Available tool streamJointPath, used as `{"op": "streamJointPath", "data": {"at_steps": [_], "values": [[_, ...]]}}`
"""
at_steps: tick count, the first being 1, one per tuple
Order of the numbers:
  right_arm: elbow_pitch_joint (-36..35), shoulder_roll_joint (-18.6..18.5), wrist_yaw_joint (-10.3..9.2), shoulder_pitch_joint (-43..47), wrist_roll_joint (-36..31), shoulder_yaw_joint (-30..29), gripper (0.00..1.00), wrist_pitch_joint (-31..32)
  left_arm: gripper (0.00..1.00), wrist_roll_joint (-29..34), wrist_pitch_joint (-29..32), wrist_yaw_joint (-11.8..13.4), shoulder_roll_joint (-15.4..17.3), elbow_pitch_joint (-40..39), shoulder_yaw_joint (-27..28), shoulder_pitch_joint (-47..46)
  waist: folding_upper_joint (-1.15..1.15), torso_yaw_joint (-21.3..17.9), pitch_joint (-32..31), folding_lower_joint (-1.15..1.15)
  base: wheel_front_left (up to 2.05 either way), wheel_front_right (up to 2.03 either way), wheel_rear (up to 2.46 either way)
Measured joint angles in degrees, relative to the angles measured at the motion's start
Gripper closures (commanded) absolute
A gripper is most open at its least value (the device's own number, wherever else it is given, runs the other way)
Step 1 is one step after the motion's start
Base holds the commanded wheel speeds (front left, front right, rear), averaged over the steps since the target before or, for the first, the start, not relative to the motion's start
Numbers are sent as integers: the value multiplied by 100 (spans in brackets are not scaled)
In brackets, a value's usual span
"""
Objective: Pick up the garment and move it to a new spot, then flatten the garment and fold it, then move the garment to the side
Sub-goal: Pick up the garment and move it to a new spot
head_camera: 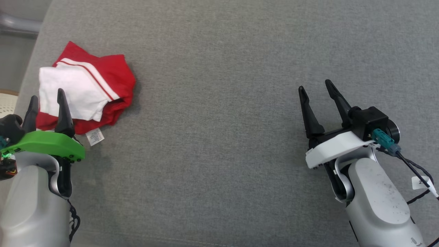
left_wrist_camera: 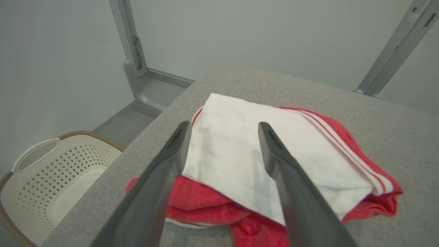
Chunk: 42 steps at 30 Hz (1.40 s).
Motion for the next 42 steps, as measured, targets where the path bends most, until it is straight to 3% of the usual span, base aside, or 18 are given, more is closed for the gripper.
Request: {"op": "streamJointPath", "data": {"at_steps": [5, 10, 11, 12, 20, 30, 36, 42], "values": [[-48, 8, 0, -82, 20, 3, 0, 0, 0, -347, 133, -1, 293, 916, -327, -476, 0, -366, 260, 0, 0, 0, 0], [-66, 30, 0, -119, 20, -21, 0, 0, 2, -399, 430, 9, 387, 1660, -405, -799, 0, -661, 421, 0, 0, 0, 0], [-66, 44, 0, -118, 21, -44, 0, 0, 67, -404, 410, 11, 412, 1753, -413, -856, 0, -714, 438, 0, 0, 0, 0], [-66, 53, 0, -118, 31, -65, 0, 0, 100, -404, 372, 15, 421, 1814, -426, -881, 0, -751, 446, 0, 0, 0, 0], [26, 103, 0, 9, 74, -293, 0, 0, 100, -361, 35, 22, 246, 1725, -543, -905, 0, -858, 194, 1, 0, 0, 0], [125, 212, 0, 254, 230, -486, 0, 0, 100, -148, 11, 0, -366, 288, -1059, -583, 0, -967, -382, 0, 0, 0, 0], [157, 227, 0, 363, 338, -479, 0, 0, 100, -126, 11, -1, -656, -214, -1813, -554, 0, -1340, -542, 0, 0, 0, 0], [192, 230, 0, 452, 564, -411, 0, 0, 100, -341, 11, -1, -913, -311, -3069, -435, 0, -1840, -642, 0, 0, 0, 0]]}}
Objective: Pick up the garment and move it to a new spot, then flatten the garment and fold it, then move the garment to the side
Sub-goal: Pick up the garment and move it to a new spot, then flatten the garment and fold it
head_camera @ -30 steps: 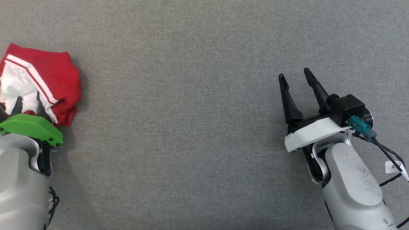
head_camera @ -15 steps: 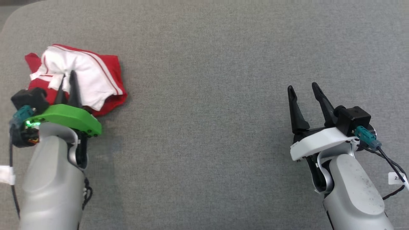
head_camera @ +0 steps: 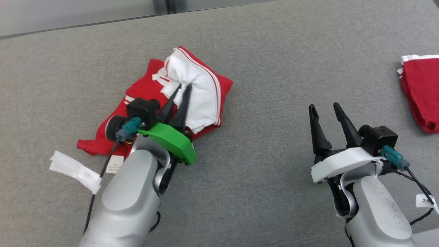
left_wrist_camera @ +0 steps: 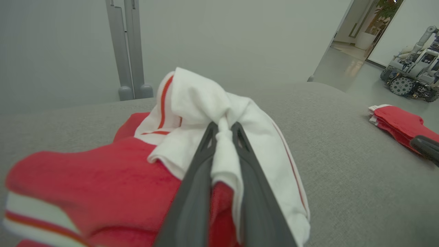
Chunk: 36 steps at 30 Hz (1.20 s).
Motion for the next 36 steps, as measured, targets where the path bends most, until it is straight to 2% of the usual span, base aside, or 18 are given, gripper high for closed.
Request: {"op": "streamJointPath", "data": {"at_steps": [5, 6, 7, 8, 12, 18, 24, 28, 32, 36], "values": [[4, -4, 0, 38, 104, 93, 0, 0, 100, -401, -1, 0, -33, -178, -784, 181, 0, -396, -60, 0, 0, 0, 0], [3, 0, 0, 53, 112, 121, 0, 0, 96, -482, 0, 13, -37, -230, -894, 249, 0, -473, -71, 0, 0, 0, 0], [2, 0, 0, 71, 131, 140, 0, 0, 55, -531, -1, 91, -42, -292, -933, 303, 0, -541, -81, 0, 0, 0, 0], [2, -1, 0, 84, 145, 156, 0, 0, 0, -505, -1, 176, -42, -308, -954, 314, 0, -590, -87, 0, 0, 0, 0], [-14, -4, 0, 130, 155, 313, 0, 0, 0, -303, -10, 491, -43, -411, -758, 538, 0, -690, -108, 0, 0, 0, 0], [-112, -4, 0, 140, 32, 811, 0, 0, 0, -64, -10, 749, -40, -783, 126, 1116, 0, -432, -119, 0, 0, 0, 0], [-104, 12, 0, 148, -221, 1786, 0, 0, 0, 226, -11, 791, -34, -1298, 1014, 1944, 0, -12, -171, 0, 0, 0, 0], [40, 12, 0, 174, -436, 2108, 0, 0, 0, 347, -10, 756, -30, -1425, 1377, 2418, 0, 276, -235, 0, 0, 0, 0], [296, 10, 0, 177, -910, 2027, 0, 0, 0, 293, -10, 693, -29, -1596, 1560, 2616, 0, 524, -301, 0, 0, 0, 0], [495, 8, 0, 165, -1282, 1644, 0, 0, 0, 214, -10, 686, -31, -1796, 1590, 2683, 0, 748, -352, 0, 0, 0, 0]]}}
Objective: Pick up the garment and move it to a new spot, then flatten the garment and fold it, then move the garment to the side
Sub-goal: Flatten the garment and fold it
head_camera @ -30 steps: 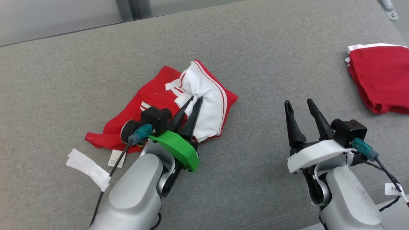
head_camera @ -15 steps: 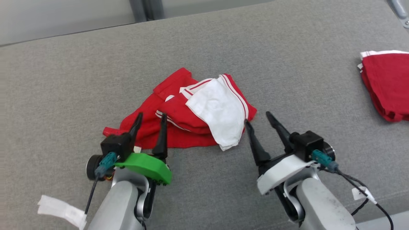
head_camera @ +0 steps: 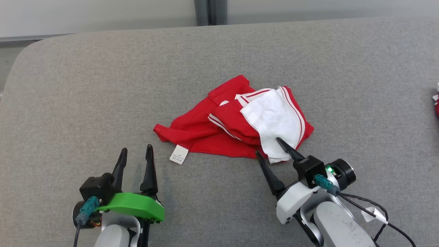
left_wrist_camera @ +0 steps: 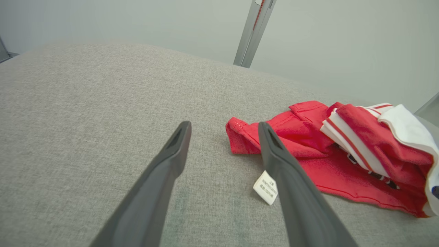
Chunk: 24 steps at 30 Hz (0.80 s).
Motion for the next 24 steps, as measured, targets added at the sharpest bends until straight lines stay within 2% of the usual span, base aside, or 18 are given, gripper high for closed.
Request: {"op": "streamJointPath", "data": {"at_steps": [1, 2, 5, 6, 15, 20, 21, 22, 24], "values": [[19, -8, 0, 1, -29, -78, 0, 0, 0, -2, 0, -2, 1, -8, 1, 25, 0, 46, -8, 0, 0, 0, 0], [23, -9, 0, 3, -42, -146, 8, 0, 0, -8, 0, -2, 1, -14, 2, 37, 0, 85, -14, 0, 0, 0, 0], [19, -2, 0, 3, -87, -303, 90, 0, 0, -25, 0, 3, 1, -38, 8, 38, 0, 143, -13, 0, 0, 0, 0], [19, -3, 0, 3, -89, -343, 100, 0, 0, -34, 0, 7, 1, -42, 8, 38, 0, 140, -9, 0, 0, 0, 0], [-24, -7, 0, -16, -83, -613, 100, 0, 0, -119, 0, 30, 0, 67, -31, 34, 0, -24, -6, 0, 0, 0, 0], [-233, -4, 0, -22, -254, -324, 100, 0, 0, -127, 0, 30, 0, 85, -53, 20, 0, -53, -11, 0, 0, 0, 0], [-267, -4, 0, -19, -391, -253, 71, 0, 0, -127, 0, 31, 0, 91, -57, 20, 0, -52, -10, 0, 0, 0, 0], [-290, -4, 0, -11, -527, -187, 4, 0, 0, -131, 0, 31, 0, 92, -63, 20, 0, -50, -9, 0, 0, 0, 0], [-346, -12, 0, 47, -784, -58, 0, 0, 0, -138, 0, 37, 0, 97, -77, 20, 0, -41, -4, 0, 0, 0, 0]]}}
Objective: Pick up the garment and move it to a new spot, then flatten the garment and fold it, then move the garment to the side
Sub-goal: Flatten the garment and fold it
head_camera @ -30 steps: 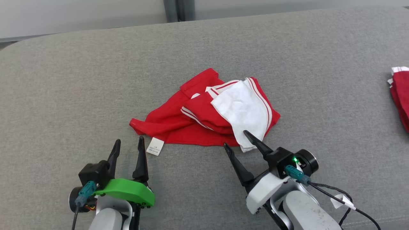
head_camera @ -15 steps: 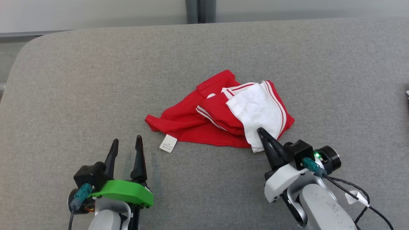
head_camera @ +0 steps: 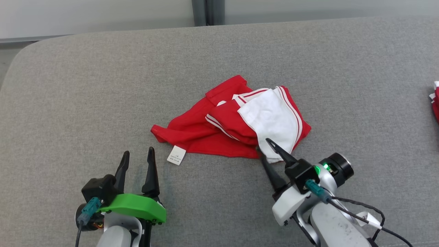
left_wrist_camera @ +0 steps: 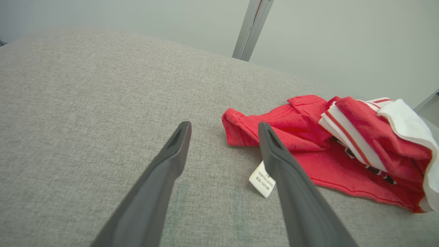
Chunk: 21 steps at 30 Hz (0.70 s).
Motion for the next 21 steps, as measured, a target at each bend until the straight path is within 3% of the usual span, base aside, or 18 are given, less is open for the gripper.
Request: {"op": "streamJointPath", "data": {"at_steps": [8, 15, 16, 17, 18, 21], "values": [[104, -1, 0, 76, -1000, -170, 0, 0, 0, -83, 0, 18, -1, 13, -56, 0, 0, 37, 71, 0, 0, 0, 0], [352, 7, 0, 25, -1152, -423, 0, 0, 0, -123, 0, 19, -1, 32, -60, -9, 0, 112, 122, 0, 0, 0, 0], [374, 7, 0, 23, -1144, -455, 33, 0, 0, -147, 0, 19, -1, 37, -56, -9, 0, 118, 126, 0, 0, 0, 0], [376, 8, 0, 19, -1136, -475, 75, 0, 0, -149, 0, 19, 0, 37, -52, -9, 0, 124, 128, 0, 0, 0, 0], [370, 7, 0, 5, -1112, -512, 100, 0, 0, -149, 0, 19, -1, 37, -49, -9, 0, 128, 128, 0, 0, 0, 0], [367, 7, 0, -25, -1066, -577, 100, 0, 0, -174, 0, 23, -1, 35, -34, -9, 0, 126, 120, 0, 0, 0, 0]]}}
